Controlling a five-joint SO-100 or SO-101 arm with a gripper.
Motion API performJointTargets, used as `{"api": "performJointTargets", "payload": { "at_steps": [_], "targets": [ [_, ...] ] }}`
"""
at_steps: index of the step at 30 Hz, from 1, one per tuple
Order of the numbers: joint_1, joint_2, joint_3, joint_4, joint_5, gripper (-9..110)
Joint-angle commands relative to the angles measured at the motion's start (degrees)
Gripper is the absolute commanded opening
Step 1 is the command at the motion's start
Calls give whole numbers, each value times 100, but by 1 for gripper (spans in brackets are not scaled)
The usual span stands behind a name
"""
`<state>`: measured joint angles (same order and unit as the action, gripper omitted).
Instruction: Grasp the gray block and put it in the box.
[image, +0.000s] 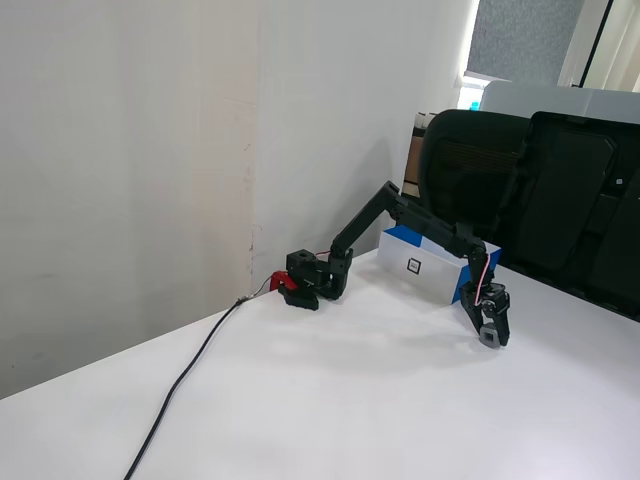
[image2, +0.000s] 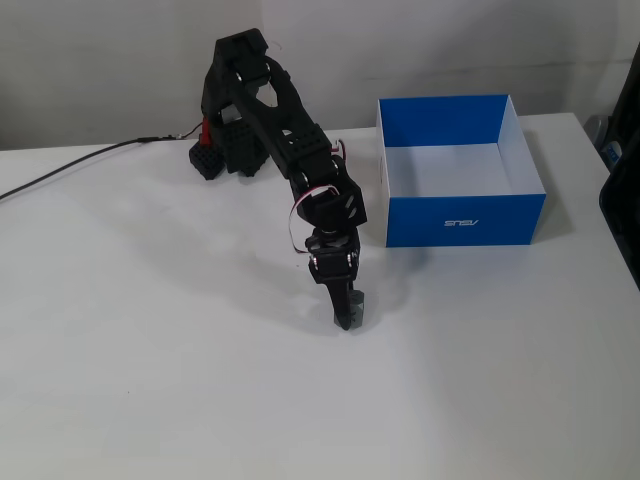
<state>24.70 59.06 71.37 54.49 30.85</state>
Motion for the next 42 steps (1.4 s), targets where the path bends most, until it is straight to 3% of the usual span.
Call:
{"api": "performJointTargets", "payload": {
  "at_steps": [1,20,34,42],
  "targets": [
    [-9,202,-211,-44,-123,9],
    [211,2426,-598,756,-984,4],
    [2276,4157,448,949,-1512,6],
    [3630,4500,1178,949,-1784,2]
  ]
}}
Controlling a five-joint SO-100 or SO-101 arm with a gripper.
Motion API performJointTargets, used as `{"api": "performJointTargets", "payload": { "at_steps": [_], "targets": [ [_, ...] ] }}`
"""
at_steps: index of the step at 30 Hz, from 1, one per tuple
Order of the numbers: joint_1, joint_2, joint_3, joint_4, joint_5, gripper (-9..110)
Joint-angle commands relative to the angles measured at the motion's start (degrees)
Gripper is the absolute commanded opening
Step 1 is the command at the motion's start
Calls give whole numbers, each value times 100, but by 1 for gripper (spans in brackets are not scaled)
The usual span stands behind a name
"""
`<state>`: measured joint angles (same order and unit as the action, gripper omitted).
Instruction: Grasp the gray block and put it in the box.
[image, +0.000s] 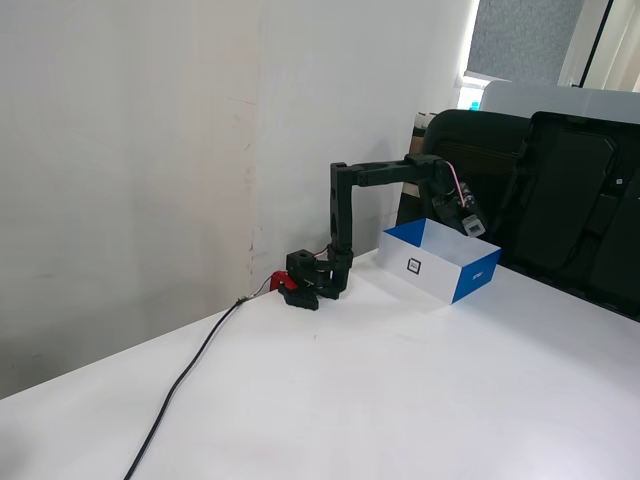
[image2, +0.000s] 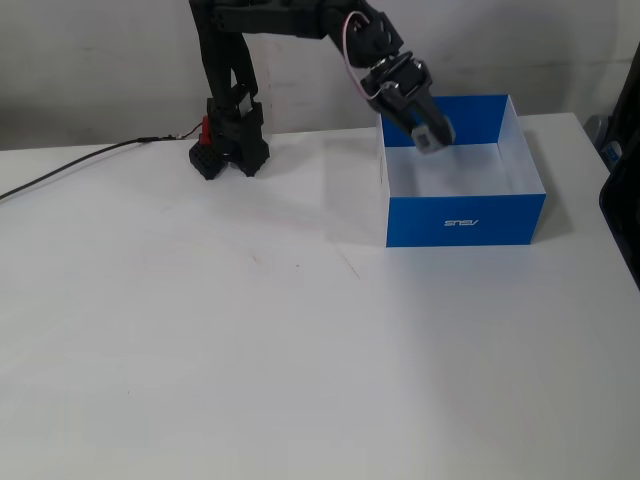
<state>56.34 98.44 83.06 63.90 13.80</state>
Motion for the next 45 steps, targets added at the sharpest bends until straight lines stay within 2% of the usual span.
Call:
{"api": "performJointTargets", "payload": {
  "at_steps": [1,15,16,18,21,26,29,31,39,45],
  "targets": [
    [580,554,114,-26,-79,2],
    [1283,281,923,-773,-211,2],
    [1327,299,949,-809,-211,6],
    [1397,334,1037,-844,-211,29],
    [1433,352,1195,-967,-220,33],
    [1389,422,1441,-1222,-334,25],
    [1310,439,1380,-1204,-352,8],
    [1213,431,1222,-1081,-369,3],
    [308,378,246,-378,-387,0],
    [-932,352,-404,132,-387,0]
  ]
}}
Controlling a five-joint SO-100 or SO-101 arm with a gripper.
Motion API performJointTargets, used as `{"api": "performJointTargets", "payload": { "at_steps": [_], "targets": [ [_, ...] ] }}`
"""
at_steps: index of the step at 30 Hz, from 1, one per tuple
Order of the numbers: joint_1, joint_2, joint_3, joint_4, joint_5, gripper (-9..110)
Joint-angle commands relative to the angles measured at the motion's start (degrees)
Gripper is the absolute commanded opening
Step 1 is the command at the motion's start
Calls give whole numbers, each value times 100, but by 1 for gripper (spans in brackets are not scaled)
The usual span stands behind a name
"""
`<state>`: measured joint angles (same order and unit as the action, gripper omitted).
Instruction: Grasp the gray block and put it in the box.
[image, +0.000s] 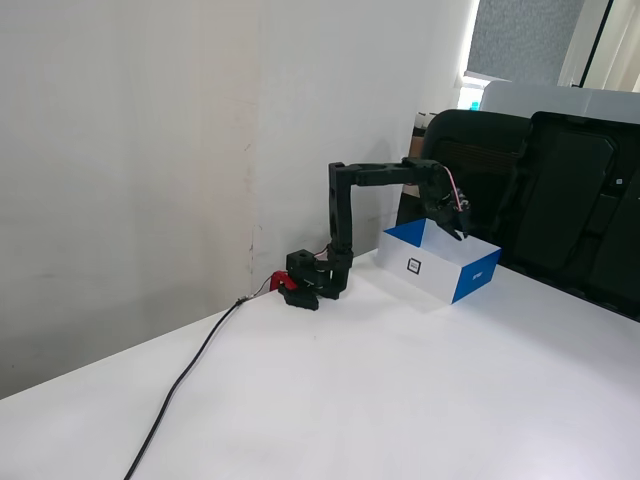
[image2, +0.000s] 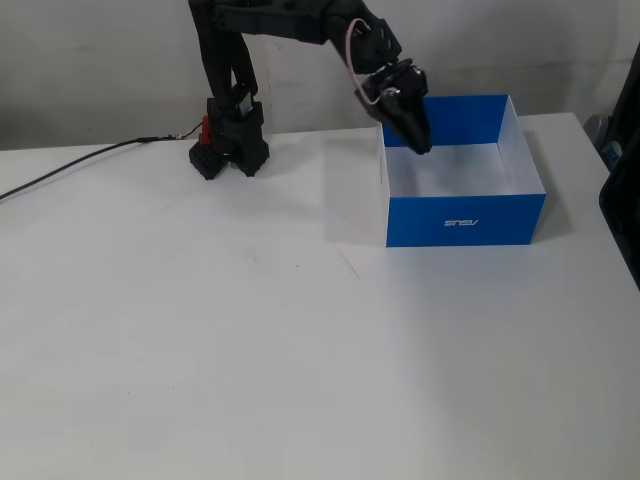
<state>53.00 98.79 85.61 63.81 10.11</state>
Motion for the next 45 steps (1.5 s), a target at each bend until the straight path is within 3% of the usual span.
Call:
{"api": "performJointTargets", "payload": {
  "at_steps": [1,12,25,35,45],
  "targets": [
    [-835,325,-668,149,-18,0],
    [-3349,413,149,-246,-26,0],
    [-5616,1758,2479,-1318,-141,0],
    [-5730,4034,4896,-1582,-202,0],
    [-5335,5502,6311,-1222,-483,1]
  ]
}}
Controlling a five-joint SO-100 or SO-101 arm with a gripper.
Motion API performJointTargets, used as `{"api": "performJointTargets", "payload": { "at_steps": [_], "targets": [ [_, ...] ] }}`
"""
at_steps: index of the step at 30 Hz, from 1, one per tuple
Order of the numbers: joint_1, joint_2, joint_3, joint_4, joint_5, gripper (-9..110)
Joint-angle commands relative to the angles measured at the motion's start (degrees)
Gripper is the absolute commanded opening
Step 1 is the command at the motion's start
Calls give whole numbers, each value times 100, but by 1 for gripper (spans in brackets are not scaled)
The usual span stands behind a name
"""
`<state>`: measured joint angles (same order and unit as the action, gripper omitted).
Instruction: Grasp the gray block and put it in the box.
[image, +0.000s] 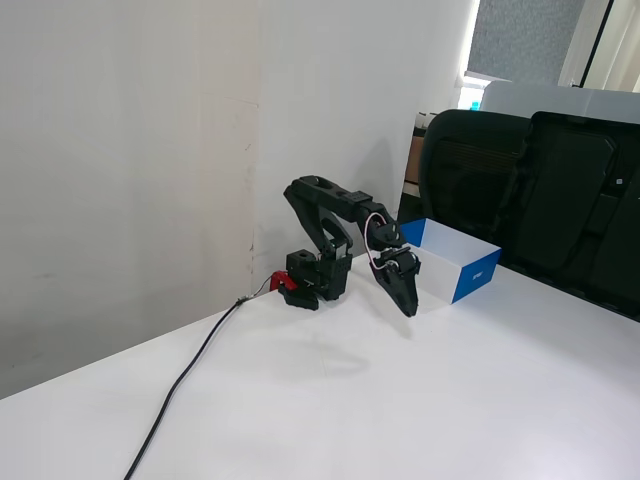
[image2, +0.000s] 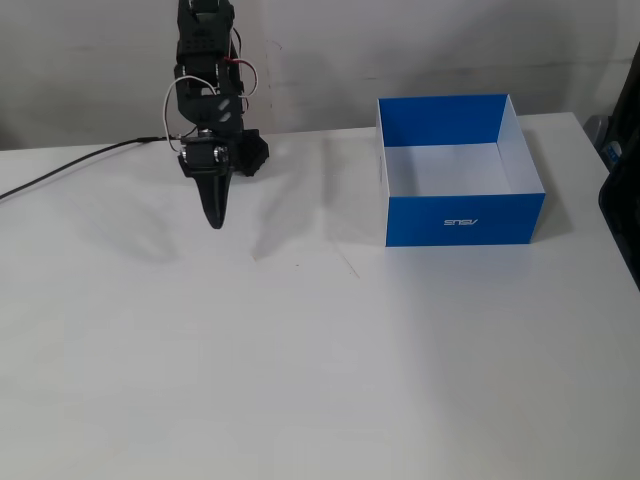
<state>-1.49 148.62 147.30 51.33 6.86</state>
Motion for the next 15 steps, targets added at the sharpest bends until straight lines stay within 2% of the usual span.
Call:
{"api": "performJointTargets", "payload": {
  "at_steps": [1,8,15],
  "targets": [
    [158,642,264,79,-220,1],
    [316,1679,1441,176,-686,0],
    [352,3586,2725,765,-844,1]
  ]
}}
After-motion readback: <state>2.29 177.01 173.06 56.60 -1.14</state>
